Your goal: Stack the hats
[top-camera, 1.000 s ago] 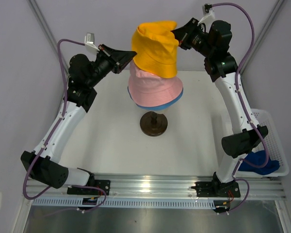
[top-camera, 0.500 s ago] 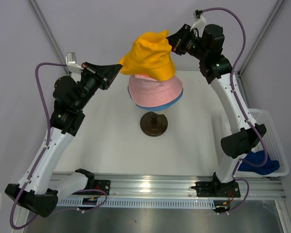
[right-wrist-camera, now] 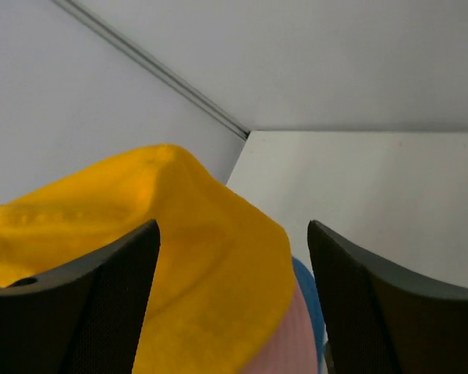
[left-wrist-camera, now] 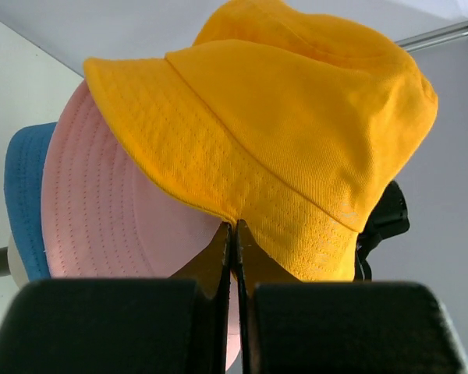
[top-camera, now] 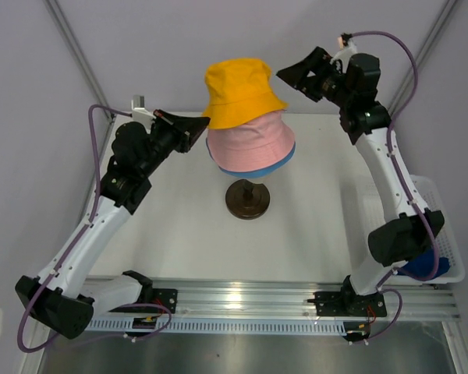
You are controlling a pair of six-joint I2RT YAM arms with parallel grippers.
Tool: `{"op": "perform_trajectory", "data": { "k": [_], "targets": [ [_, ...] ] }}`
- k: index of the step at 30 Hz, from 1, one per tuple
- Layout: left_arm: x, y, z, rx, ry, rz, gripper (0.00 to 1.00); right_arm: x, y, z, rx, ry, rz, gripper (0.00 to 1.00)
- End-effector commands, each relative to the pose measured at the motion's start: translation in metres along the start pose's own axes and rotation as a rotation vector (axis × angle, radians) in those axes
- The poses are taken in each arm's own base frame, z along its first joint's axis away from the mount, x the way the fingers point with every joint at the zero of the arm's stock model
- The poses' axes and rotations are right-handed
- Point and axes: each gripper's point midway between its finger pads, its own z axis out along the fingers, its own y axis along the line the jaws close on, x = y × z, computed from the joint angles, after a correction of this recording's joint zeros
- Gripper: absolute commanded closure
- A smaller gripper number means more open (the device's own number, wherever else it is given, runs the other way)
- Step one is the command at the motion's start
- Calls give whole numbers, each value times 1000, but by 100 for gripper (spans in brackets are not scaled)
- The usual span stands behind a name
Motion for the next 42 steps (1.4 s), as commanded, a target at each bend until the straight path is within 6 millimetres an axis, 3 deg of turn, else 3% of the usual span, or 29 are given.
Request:
{"op": "perform_trajectory", "data": {
  "k": [1,2,3,4,6,7,9,15,16,18,19,20,26,31,42],
  "targets": [
    [-2,-25,-3,81,-16,61,99,-49,25,-58,-67,-166,72,21],
    [-1,-24,-2,83,-11,76,99,-61,26,-69,-86,-221,68,20],
    [-1,-28,-3,92,-9,90,99,-52,16,-72,-68,-216,99,19],
    [1,-28,-2,97,5,110,99,-57,28,-88,-83,-242,106,18],
    [2,-36,-4,120,14,126,99,-54,27,-97,-72,-254,127,16],
    [3,-44,-6,152,9,145,99,-62,43,-109,-113,-292,106,15],
    [4,-45,-10,158,5,161,99,-59,50,-117,-140,-299,146,15],
    [19,-58,-27,217,7,236,99,-35,60,-140,-199,-295,323,15],
    [18,-58,-28,217,-4,242,99,-21,49,-139,-193,-294,374,15],
    [22,-59,-34,229,-9,244,99,-18,66,-160,-255,-341,467,16],
    [21,-59,-35,230,-22,242,99,-6,56,-159,-230,-335,510,17],
    [21,-62,-40,241,-28,238,99,-7,64,-171,-242,-362,521,17],
    [30,-61,-50,256,-27,246,99,11,94,-173,-288,-265,520,17],
    [38,-58,-55,255,-10,266,99,23,110,-155,-342,-200,527,22],
    [51,-49,-50,241,16,330,99,43,106,-119,-297,-123,519,33]
  ]
}}
